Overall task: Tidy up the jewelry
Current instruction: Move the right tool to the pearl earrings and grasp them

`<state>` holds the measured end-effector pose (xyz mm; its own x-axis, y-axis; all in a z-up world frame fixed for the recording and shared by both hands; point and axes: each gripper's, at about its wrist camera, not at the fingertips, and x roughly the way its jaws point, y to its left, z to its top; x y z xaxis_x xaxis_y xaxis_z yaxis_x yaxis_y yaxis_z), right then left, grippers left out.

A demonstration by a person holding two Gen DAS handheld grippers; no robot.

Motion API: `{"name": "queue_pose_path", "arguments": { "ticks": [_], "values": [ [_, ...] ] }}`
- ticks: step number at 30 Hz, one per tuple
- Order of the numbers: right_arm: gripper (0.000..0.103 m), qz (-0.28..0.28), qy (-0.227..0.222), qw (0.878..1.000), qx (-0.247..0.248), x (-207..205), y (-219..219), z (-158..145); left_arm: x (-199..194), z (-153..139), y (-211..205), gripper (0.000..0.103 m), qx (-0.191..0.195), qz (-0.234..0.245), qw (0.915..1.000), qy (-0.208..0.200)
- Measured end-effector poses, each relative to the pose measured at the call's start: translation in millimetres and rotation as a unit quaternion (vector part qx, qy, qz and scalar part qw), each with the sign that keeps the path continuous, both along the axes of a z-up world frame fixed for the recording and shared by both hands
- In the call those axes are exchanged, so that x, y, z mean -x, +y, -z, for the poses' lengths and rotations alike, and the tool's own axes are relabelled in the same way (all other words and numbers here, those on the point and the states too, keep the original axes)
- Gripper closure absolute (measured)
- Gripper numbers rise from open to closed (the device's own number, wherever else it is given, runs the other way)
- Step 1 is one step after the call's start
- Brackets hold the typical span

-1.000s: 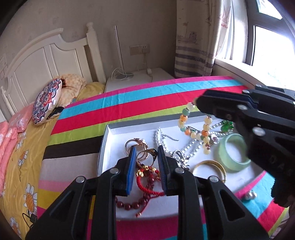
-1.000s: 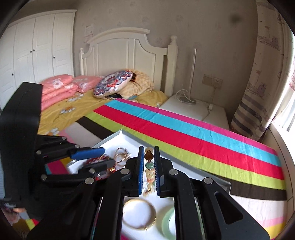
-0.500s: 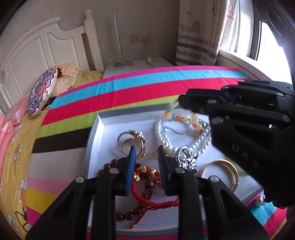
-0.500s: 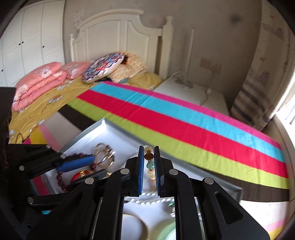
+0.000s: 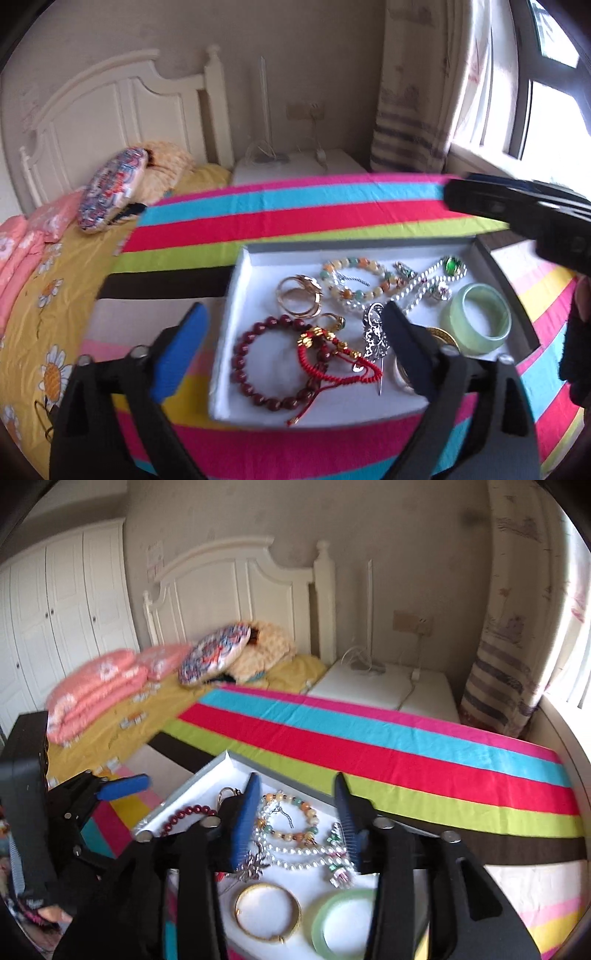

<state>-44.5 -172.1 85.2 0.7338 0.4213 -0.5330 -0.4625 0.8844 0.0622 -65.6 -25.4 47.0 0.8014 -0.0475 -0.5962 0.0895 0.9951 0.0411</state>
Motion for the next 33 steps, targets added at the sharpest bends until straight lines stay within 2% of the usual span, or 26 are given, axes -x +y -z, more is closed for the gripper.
{"name": "queue_pose_path", "arguments": {
  "ticks": [2,9,13,17,23,25,28,30,33],
  "values": [
    [0.046,0.004,-0.016,1.0,-0.012,17.8,-14.1,-4.5,19.4,-4.5,4.4,0.002,0.0,-0.005,0.9999,-0.015],
    [0.031,0.027,-0.029,0.999,-0.02,81.1,-59.8,14.6,66.7,6.6,4.7,0.002,0.021,0.004,0.9998,0.0],
    [0.03,0.04,-0.008,0.999,-0.013,105.1,-77.0,38.0,84.5,19.3,-4.9,0.002,0.019,0.013,0.9997,0.003],
    [0.029,0.038,0.015,0.999,0.02,121.8,-84.4,62.0,93.1,30.3,-18.2,0.002,0.008,0.021,0.9997,0.002],
    [0.029,0.005,0.03,0.997,0.065,131.1,-78.9,85.7,88.3,45.7,-33.0,0.002,-0.013,0.033,0.9991,0.024],
    [0.031,-0.007,0.031,0.997,0.072,132.0,-75.3,89.7,85.5,47.6,-30.9,0.002,-0.004,0.04,0.9987,0.032],
    [0.043,-0.029,0.033,0.994,0.097,134.7,-62.8,97.9,78.2,54.9,-29.0,0.002,0.006,0.042,0.9972,0.061],
    [0.056,-0.035,0.038,0.992,0.116,133.4,-55.5,102.6,74.2,57.4,-27.8,0.002,0.009,0.04,0.9966,0.072],
    [0.064,-0.037,0.05,0.989,0.133,129.7,-47.9,107.9,70.6,61.4,-26.7,0.002,0.015,0.046,0.995,0.087]
  ]
}}
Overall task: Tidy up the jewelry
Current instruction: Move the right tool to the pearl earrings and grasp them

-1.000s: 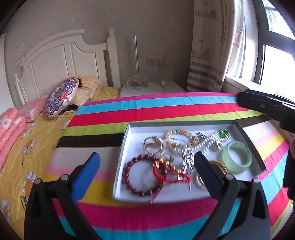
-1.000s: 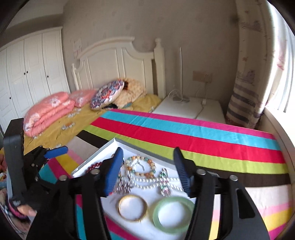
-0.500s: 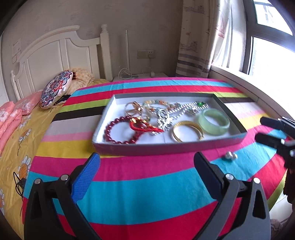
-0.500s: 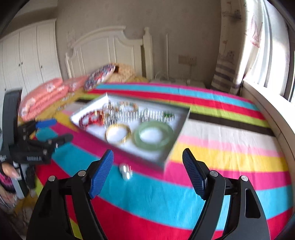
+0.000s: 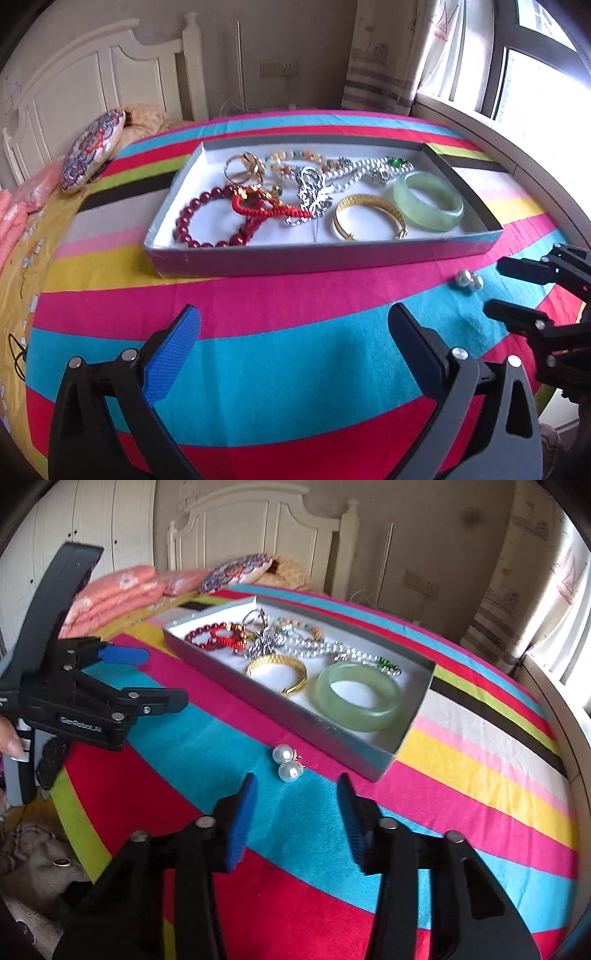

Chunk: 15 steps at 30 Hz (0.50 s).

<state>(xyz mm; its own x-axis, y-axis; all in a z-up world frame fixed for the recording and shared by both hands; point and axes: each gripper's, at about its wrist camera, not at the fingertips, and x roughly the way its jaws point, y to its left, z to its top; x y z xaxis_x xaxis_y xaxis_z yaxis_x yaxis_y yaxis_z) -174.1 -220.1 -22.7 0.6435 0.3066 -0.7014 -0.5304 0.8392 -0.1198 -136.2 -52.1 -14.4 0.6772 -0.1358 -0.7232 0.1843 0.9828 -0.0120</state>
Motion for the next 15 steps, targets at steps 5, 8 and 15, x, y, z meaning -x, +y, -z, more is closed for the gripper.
{"name": "queue_pose_path", "arguments": {
  "ticks": [5,8,15],
  "values": [
    [0.067,0.001,0.012,1.0,0.005,-7.3,4.0,1.5,-2.5,1.5,3.4,0.002,0.015,-0.002,0.9999,0.008],
    [0.07,-0.002,0.019,1.0,0.012,-11.7,6.9,2.4,-3.5,2.2,4.1,0.002,0.021,-0.003,0.9997,0.013],
    [0.086,-0.021,0.033,0.999,0.003,-17.0,11.1,2.7,-4.8,3.1,2.6,0.002,0.022,-0.004,0.9996,0.019]
  ]
}}
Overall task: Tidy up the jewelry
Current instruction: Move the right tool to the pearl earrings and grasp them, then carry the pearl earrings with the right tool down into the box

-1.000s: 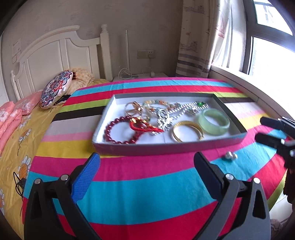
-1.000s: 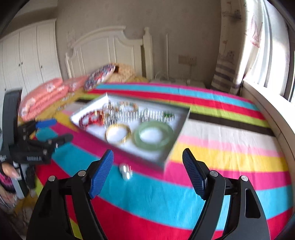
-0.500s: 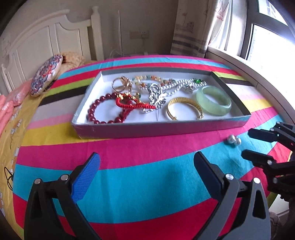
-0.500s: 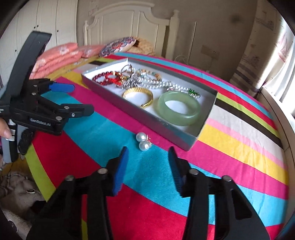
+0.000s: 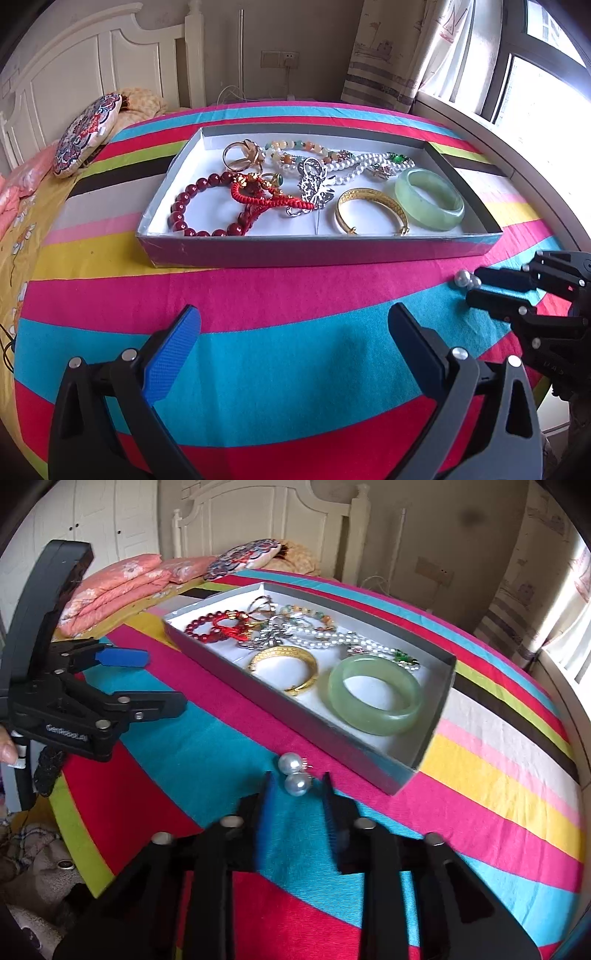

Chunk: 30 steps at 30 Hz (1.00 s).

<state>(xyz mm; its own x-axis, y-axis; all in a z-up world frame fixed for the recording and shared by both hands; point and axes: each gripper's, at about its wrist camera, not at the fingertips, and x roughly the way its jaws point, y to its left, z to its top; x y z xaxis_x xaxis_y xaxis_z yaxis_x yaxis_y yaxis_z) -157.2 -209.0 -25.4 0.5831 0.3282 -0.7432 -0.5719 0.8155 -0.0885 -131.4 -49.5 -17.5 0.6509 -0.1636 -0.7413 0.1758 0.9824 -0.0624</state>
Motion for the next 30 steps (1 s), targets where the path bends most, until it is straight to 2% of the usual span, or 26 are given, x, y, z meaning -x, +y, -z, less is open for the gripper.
{"name": "queue_pose_path", "arguments": {
  "ticks": [8,12,15,18,20,21,23,26,30],
  "values": [
    [0.086,0.011,-0.015,0.999,-0.026,12.7,-12.3,-4.0,-0.5,1.9,-0.9,0.002,-0.004,-0.002,1.0,0.007],
    [0.086,0.05,-0.037,0.996,-0.057,16.5,-35.0,-11.5,-1.0,2.8,-2.8,0.002,-0.01,-0.001,0.9999,0.011],
    [0.086,0.088,-0.05,0.992,-0.076,15.2,-54.3,-16.4,1.8,1.6,-10.1,0.003,-0.034,-0.001,0.9994,0.003],
    [0.086,0.111,-0.06,0.989,-0.083,14.4,-68.0,-18.6,15.5,-7.6,-26.5,0.003,-0.057,0.029,0.9973,-0.036],
    [0.086,0.121,-0.06,0.987,-0.09,14.8,-75.6,-18.5,21.5,-9.8,-40.6,0.004,-0.043,0.059,0.9967,-0.035],
    [0.086,0.123,-0.06,0.986,-0.093,15.5,-77.7,-18.6,22.5,-9.7,-48.3,0.007,-0.034,0.076,0.9961,-0.027],
    [0.086,0.122,-0.062,0.986,-0.096,15.8,-78.2,-19.0,21.7,-8.0,-63.5,0.027,-0.029,0.102,0.9942,-0.014],
    [0.086,0.12,-0.066,0.986,-0.094,16.9,-76.5,-18.2,20.3,-4.4,-91.6,0.042,-0.047,0.137,0.9894,-0.008],
    [0.086,0.12,-0.068,0.985,-0.101,19.0,-79.4,-18.6,20.0,-6.0,-111.7,0.047,-0.051,0.159,0.9858,-0.016]
  ]
}}
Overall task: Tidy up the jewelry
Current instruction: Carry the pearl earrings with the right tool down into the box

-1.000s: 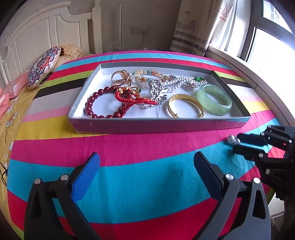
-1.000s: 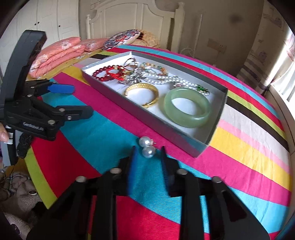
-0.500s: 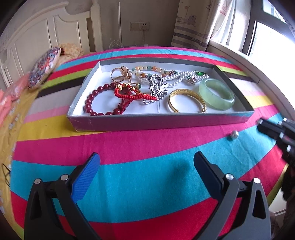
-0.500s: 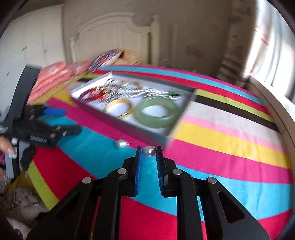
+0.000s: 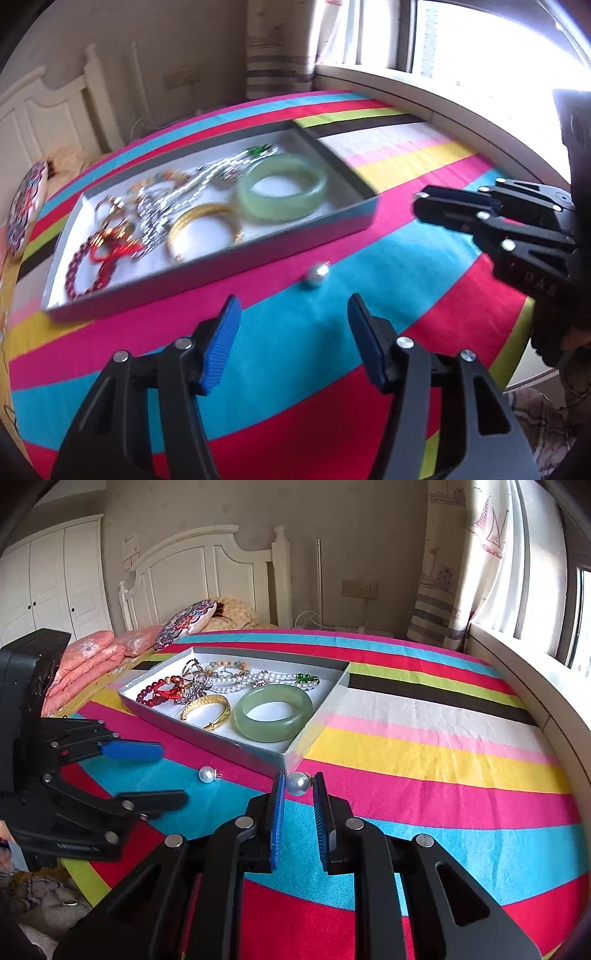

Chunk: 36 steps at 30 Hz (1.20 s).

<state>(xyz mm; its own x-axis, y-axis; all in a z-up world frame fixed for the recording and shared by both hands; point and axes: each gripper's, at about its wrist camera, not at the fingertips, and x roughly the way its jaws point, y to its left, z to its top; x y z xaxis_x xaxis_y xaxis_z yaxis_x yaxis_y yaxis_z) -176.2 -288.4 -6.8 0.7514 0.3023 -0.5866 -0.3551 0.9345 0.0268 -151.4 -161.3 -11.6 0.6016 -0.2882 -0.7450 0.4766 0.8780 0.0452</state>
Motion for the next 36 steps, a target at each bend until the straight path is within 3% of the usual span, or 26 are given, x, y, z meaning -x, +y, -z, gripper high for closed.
{"name": "queue_pose_path", "arguments": {
  "ticks": [4,11,22,27,36],
  "values": [
    [0.086,-0.004,-0.002,1.0,-0.003,0.8,-0.2,0.0,-8.5,3.0,-15.0,0.061,-0.013,0.01,0.9999,-0.002],
    [0.086,-0.008,-0.005,1.0,-0.018,2.6,-6.6,-1.1,-13.4,7.1,-21.1,0.09,-0.002,0.027,0.9996,0.006],
    [0.086,-0.017,0.006,1.0,-0.003,8.2,0.0,3.2,5.6,3.9,-11.5,0.09,0.001,0.022,0.9997,-0.009],
    [0.086,-0.028,-0.014,0.999,-0.011,15.4,7.2,-8.7,5.8,-25.8,3.0,0.09,0.032,0.005,0.9988,-0.037],
    [0.086,-0.047,-0.046,0.998,0.001,10.4,24.3,-33.8,-1.2,-74.6,19.2,0.09,0.055,-0.01,0.9949,-0.084]
  ]
}}
